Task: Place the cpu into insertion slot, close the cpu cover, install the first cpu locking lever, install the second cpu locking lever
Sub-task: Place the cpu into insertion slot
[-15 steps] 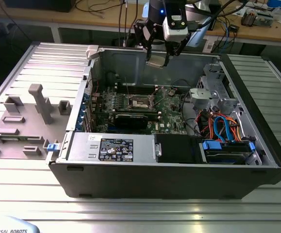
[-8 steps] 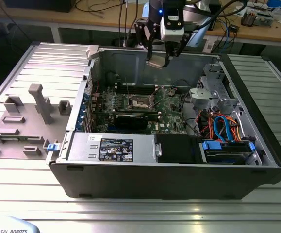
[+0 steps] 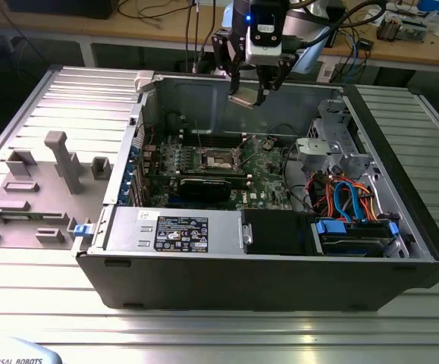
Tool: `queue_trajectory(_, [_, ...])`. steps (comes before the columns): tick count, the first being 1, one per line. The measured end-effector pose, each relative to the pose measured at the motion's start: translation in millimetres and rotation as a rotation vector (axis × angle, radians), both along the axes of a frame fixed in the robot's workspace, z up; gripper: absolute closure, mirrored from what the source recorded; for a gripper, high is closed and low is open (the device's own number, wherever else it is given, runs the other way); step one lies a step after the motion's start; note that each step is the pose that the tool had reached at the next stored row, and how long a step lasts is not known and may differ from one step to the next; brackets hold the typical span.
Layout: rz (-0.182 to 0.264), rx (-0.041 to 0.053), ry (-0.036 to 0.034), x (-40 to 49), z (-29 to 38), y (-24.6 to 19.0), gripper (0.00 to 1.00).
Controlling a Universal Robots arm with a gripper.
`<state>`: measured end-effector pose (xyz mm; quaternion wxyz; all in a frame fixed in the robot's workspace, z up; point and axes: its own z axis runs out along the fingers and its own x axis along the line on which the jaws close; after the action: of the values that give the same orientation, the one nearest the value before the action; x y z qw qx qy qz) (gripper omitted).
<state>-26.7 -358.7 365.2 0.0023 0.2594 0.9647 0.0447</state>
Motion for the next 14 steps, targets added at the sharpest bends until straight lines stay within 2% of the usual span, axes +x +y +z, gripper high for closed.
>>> queue_trajectory(6, [-0.007,0.0000,-0.0001,0.0,-0.1,0.0,0.46])
queue_trajectory(11, [-0.087,-0.0002,0.0000,0.0,-0.5,0.0,0.46])
queue_trajectory(14, [-0.100,-0.0003,0.0000,-1.6,-0.5,0.0,0.46])
